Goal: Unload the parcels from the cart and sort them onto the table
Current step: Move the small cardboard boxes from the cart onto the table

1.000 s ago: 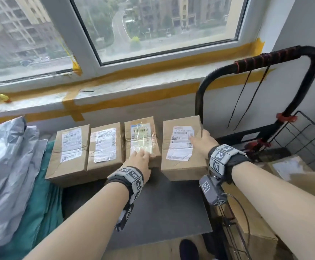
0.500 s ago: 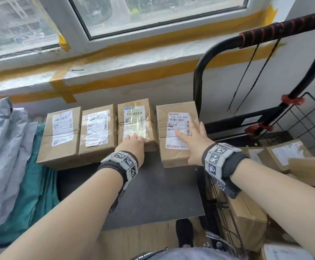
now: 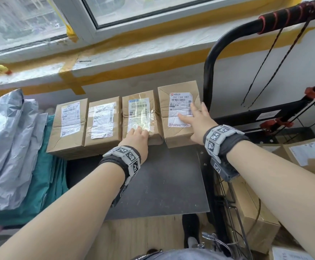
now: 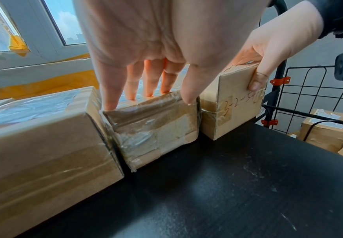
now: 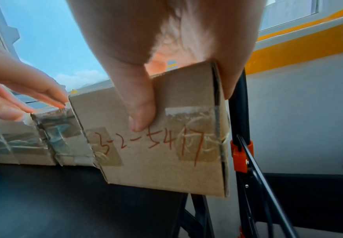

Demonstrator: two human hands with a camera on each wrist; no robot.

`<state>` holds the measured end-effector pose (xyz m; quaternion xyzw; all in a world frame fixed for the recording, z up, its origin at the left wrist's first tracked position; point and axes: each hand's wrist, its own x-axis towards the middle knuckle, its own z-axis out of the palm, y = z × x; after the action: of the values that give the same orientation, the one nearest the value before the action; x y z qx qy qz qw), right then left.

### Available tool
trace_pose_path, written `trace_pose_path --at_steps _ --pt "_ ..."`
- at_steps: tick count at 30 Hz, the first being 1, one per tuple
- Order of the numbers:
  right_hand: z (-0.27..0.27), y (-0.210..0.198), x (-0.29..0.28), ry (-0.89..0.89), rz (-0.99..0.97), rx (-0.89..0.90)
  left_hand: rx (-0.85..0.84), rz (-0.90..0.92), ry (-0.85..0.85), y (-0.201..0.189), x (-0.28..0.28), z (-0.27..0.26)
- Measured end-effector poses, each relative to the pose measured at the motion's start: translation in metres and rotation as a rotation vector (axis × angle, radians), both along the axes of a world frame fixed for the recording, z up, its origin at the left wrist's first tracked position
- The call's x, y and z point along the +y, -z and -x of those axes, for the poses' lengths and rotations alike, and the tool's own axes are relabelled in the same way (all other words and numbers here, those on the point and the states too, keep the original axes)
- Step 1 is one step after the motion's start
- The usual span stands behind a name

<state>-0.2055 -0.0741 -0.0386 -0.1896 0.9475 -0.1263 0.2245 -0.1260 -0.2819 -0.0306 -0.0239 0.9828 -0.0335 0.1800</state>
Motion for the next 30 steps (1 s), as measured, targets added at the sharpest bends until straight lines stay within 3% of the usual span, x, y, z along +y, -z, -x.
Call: trace_pose_path --at_steps 5,14,22,30 --pt "0.001 0.0 -0.002 0.016 -0.017 0.018 -0.011 0.004 0.021 -0.003 0.0 0.0" --pt "-0.02 -0.017 -0.015 -0.071 -0.267 0.181 -0.014 0.043 0.002 -0.006 0.006 -0.004" --pt "-0.07 -0.013 -0.034 0.073 -0.191 0.143 -0.024 -0.006 -0.054 -0.012 0.011 -0.01" --pt "-0.076 -0.013 -0.041 0.126 -0.116 0.112 0.06 -0.165 -0.024 -0.033 0.004 -0.037"
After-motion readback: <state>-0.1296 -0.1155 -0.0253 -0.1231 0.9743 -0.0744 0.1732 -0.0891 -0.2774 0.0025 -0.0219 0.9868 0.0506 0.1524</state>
